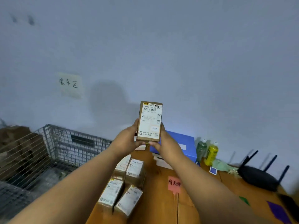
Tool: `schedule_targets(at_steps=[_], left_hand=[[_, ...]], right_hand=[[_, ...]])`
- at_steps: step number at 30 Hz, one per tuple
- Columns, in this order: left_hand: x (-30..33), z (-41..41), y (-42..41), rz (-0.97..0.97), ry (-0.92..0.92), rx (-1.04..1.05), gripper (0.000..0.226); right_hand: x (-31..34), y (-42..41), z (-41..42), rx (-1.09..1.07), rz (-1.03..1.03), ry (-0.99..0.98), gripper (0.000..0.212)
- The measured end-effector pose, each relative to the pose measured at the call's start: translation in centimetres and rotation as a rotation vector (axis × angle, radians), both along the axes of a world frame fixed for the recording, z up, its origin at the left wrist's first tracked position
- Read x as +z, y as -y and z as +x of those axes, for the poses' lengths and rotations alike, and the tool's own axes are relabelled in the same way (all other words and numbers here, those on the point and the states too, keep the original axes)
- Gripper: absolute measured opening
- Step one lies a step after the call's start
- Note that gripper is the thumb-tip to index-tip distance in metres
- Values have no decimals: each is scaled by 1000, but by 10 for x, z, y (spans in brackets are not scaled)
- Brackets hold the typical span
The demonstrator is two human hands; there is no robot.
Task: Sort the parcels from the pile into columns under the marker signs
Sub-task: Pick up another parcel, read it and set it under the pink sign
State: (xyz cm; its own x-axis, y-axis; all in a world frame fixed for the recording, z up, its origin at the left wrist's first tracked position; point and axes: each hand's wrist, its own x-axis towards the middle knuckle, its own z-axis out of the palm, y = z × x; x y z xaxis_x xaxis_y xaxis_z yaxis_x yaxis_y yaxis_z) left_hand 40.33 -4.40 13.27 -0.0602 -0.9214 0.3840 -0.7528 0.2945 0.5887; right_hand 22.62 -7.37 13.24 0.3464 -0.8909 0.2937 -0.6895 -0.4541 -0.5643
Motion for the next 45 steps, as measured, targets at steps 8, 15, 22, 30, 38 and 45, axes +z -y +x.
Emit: schedule_targets(at_steps=[8, 15, 22, 30, 38, 45], left_hand=[[73, -84, -15, -168, -108, -104, 88], [92, -132, -36, -243, -87, -139, 94], [88, -149, -48, -241, -22, -153, 96], [77, -155, -46, -201, -61, -157, 97], [56, -150, -27, -68, 8, -113, 93], [21, -146, 0, 160, 47, -117, 83]], right_hand=[[86, -43, -86, -52, -200, 50, 80], [104, -73, -139, -114, -296, 20, 83], [93, -86, -159, -147, -299, -4, 87], [84, -86, -163, -127, -284, 35, 85], [61, -68, -158, -163, -146, -1, 82], [23, -36, -149, -203, 93, -89, 76]])
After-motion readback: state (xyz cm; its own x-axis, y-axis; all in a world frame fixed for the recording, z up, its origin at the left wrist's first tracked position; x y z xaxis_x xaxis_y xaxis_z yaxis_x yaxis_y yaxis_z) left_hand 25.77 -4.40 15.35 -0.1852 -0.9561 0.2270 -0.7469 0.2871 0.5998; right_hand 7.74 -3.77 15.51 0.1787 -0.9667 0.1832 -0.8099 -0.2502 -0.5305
